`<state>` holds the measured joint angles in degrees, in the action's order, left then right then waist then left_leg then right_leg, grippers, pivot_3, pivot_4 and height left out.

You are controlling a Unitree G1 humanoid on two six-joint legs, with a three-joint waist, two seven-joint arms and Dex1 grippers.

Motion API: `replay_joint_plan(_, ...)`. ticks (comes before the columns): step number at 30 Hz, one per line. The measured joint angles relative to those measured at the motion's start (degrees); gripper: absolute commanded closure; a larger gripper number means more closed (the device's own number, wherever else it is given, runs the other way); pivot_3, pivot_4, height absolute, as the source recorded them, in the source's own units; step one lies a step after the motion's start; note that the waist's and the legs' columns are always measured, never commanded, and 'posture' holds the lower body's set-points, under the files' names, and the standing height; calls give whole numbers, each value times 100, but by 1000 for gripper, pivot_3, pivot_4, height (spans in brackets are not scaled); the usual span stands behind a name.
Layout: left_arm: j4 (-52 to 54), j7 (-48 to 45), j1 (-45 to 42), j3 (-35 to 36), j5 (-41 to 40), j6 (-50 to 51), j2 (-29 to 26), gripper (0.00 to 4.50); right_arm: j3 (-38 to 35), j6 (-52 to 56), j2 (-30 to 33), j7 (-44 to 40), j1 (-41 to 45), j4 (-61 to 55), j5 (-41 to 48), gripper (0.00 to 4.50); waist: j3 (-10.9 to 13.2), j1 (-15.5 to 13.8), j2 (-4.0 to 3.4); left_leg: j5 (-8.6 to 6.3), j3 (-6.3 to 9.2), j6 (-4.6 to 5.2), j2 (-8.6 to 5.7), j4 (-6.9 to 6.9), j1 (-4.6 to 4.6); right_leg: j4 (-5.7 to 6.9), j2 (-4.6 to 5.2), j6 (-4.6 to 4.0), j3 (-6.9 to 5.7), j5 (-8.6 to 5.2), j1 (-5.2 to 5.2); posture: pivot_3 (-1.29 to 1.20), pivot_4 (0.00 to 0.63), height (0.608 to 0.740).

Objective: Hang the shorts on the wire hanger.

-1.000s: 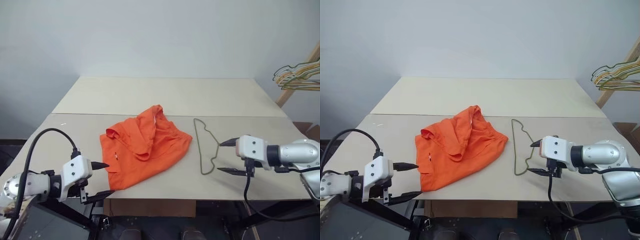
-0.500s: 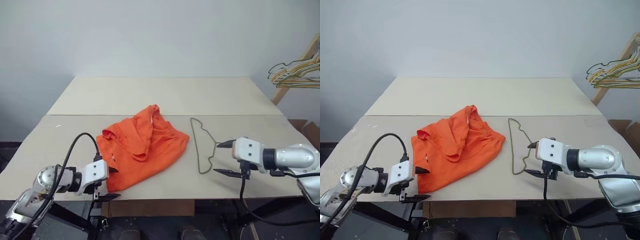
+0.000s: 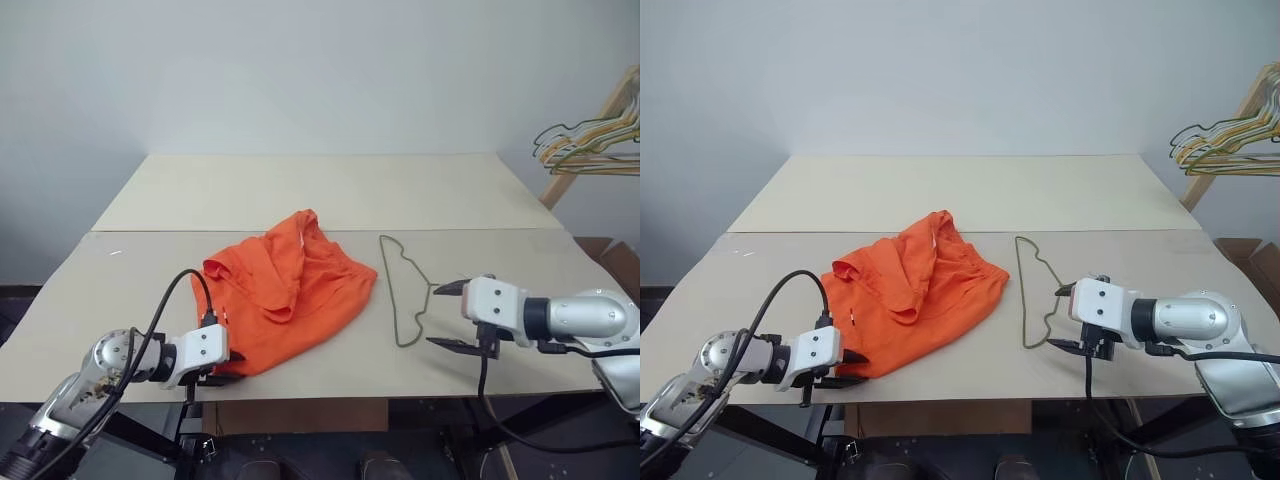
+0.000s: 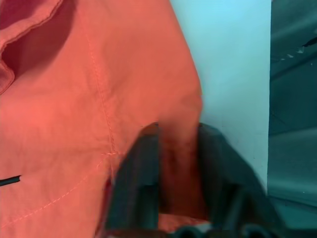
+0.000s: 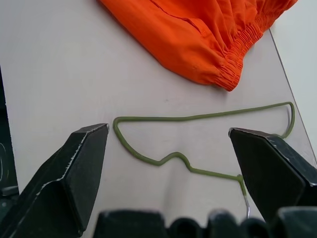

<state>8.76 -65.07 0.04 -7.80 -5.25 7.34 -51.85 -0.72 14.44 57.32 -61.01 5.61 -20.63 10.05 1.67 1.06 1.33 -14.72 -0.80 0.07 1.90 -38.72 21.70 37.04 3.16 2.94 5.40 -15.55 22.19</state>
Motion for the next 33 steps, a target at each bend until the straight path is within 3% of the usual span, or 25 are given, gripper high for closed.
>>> replay_joint_plan(1,-22,36,1,0,42,-59,0,4469,21,0,-10,4,34,0,-8,0,0,-1,0,0,0,0,0,0,0,0,0,0,0,0,0,-32,0,740)
replay_joint_plan(5,-63,114,33,15,78,-183,-5,4469,288,-75,-199,122,342,95,-269,0,-1,12,-2,0,-1,0,2,0,-3,2,-2,0,1,0,0,-35,0,740)
replay_joint_plan(8,-63,184,69,24,147,-331,-57,4469,857,-385,-505,423,774,477,-949,0,-1,28,-2,0,-2,0,3,1,-4,3,-3,-1,1,0,1,-34,0,740)
replay_joint_plan(18,15,458,386,326,386,-636,-329,4469,2496,-2480,-1885,2233,2621,3476,-3415,0,0,168,-3,0,-1,0,2,11,1,7,-3,-4,4,1,10,5,0,740)
replay_joint_plan(29,-70,499,447,448,429,-714,-392,4469,3048,-4189,-2621,3134,3680,5721,-4248,0,-1,165,-2,0,3,0,-2,11,-2,13,2,-7,5,3,7,32,0,740)
replay_joint_plan(33,-69,533,457,449,433,-725,-392,4500,3166,-4604,-2653,3069,3829,6076,-4274,913,-1,168,-2,0,5,0,-1,13,-4,16,2,-7,4,3,6,39,0,740)
